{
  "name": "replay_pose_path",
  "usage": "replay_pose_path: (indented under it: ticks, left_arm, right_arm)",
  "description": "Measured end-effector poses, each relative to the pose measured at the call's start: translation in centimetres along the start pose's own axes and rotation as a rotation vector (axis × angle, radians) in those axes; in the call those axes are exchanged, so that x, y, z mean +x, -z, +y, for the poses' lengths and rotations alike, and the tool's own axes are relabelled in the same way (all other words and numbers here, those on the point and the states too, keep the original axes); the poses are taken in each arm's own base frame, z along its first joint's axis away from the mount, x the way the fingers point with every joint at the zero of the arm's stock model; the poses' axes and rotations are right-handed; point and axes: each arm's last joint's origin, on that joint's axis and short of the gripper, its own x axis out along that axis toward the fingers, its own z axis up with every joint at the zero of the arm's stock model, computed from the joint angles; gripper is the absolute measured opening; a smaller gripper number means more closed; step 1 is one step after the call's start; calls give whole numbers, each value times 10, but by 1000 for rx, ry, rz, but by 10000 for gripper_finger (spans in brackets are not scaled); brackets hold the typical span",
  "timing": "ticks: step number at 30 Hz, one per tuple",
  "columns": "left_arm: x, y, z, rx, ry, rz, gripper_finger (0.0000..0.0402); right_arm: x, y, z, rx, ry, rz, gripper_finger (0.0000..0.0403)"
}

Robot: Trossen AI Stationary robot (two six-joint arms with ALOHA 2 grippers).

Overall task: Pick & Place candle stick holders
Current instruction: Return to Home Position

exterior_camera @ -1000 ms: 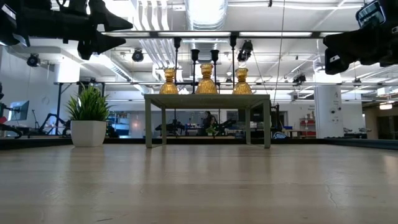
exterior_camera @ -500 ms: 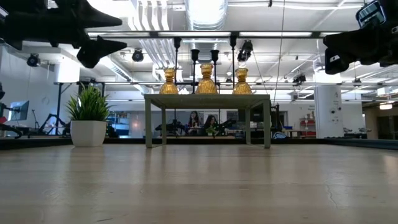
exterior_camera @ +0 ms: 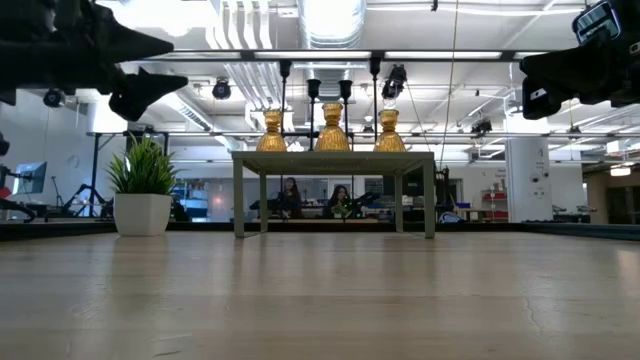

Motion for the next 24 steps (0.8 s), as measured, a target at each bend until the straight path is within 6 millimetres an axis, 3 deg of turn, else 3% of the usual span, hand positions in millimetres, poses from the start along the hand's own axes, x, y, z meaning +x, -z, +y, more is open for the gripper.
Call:
replay_pose_path:
  ticks: [13,24]
  left_arm:
    - [-14,19,-1,95,81,-93,326]
    - [-18,32,0,136,108,30,326]
  right_arm:
    - [0,0,0,0,0,0,8]
    - [0,0,0,2,0,0,8]
